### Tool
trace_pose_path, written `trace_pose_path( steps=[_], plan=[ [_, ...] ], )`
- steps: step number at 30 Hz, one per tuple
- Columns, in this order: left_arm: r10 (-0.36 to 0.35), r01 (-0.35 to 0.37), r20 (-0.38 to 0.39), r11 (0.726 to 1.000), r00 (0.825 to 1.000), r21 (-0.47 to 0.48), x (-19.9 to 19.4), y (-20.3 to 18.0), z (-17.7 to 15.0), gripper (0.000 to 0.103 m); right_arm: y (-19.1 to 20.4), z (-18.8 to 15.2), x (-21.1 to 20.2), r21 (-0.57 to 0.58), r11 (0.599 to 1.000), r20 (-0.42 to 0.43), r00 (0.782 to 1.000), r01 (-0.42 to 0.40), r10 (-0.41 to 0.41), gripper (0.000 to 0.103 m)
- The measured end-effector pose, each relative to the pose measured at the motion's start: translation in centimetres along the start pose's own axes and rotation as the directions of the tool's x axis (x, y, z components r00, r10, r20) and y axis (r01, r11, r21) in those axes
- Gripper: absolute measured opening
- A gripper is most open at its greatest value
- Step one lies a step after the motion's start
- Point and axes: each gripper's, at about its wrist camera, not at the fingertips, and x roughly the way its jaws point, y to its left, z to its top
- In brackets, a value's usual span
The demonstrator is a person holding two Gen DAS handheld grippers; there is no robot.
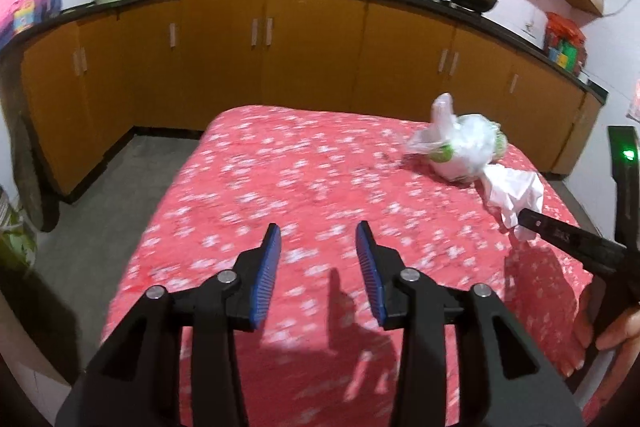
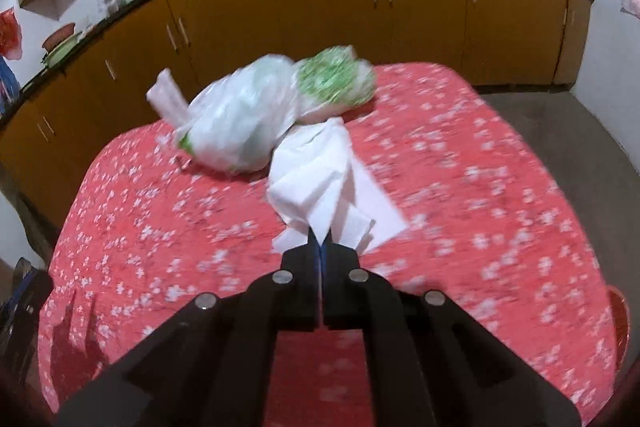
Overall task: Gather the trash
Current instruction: 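Grasp the white tissue with the right tool while the left tool grasps the white-and-green bag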
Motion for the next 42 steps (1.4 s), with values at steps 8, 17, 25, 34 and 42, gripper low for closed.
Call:
trace_pose_path(
  steps=[8,17,25,34,42],
  plan=[
    [-0.103,0.101,0.012,0.992,0.995,0.077,3.7,-7.2,3.1,0.060,-4.5,0.1,-1.7,0.003,0.999,0.045,0.998,0.037,-0.037,0.002],
    [-0.101,0.101,0.007,0.994,0.995,0.037,8.7,-10.4,8.1,0.076,-8.0,-0.1,-2.4,0.029,0.999,0.044,0.999,0.017,-0.018,0.002],
    [-0.033,0.037,-0.066,0.998,0.997,0.054,11.7,-11.0,7.3,0.015,-7.9,-0.2,-2.5,0.016,1.000,0.052,0.999,0.003,-0.003,0.003],
    [-0.055,0.058,-0.045,0.996,0.997,0.072,6.6,-9.1,4.4,0.008,-7.8,-1.1,-4.7,-0.021,1.000,0.087,0.996,-0.001,0.003,0.002],
    [-0.087,0.087,-0.002,0.990,0.996,0.112,0.2,-8.5,2.2,0.008,-8.4,-2.2,-9.0,-0.051,0.999,0.150,0.989,-0.007,0.015,0.002]
  ],
)
